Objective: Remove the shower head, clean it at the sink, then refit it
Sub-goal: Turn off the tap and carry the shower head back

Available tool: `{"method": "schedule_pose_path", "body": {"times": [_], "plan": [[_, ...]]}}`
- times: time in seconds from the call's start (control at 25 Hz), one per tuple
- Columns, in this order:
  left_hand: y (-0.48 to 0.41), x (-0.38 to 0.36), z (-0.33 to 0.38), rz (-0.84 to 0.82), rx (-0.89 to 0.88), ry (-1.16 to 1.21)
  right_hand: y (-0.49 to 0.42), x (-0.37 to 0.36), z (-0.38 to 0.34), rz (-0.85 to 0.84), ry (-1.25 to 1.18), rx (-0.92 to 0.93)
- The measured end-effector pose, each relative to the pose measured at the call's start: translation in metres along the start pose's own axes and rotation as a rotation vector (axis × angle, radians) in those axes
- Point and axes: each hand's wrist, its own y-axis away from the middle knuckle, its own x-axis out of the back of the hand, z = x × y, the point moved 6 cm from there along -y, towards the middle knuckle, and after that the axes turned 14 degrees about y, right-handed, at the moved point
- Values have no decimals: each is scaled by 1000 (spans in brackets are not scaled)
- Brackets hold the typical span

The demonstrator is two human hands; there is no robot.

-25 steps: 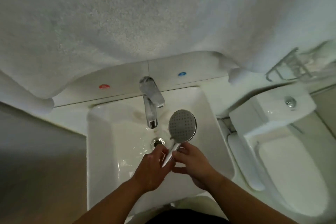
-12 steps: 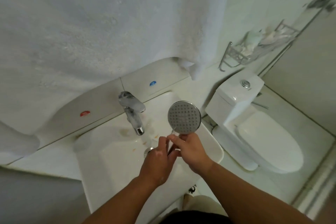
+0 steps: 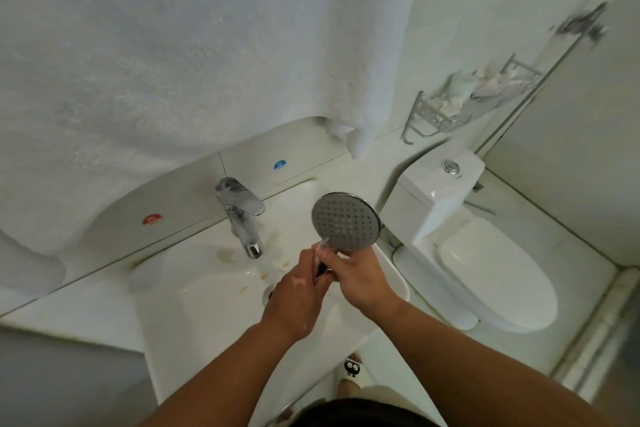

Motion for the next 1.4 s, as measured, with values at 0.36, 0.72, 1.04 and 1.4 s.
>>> {"method": "schedule_pose_path", "body": {"times": [0.36, 0.72, 1.04, 1.4], "plan": [[7, -44, 13, -257, 72, 62, 29, 53, 35, 113, -183, -288], [7, -225, 120, -548, 97, 96, 102, 222, 115, 428, -471, -471], [26, -471, 202, -877, 285, 77, 193, 410, 260, 572, -678, -699], [-77, -584, 193, -701, 654, 207, 190, 588, 350, 617, -770, -932]]}}
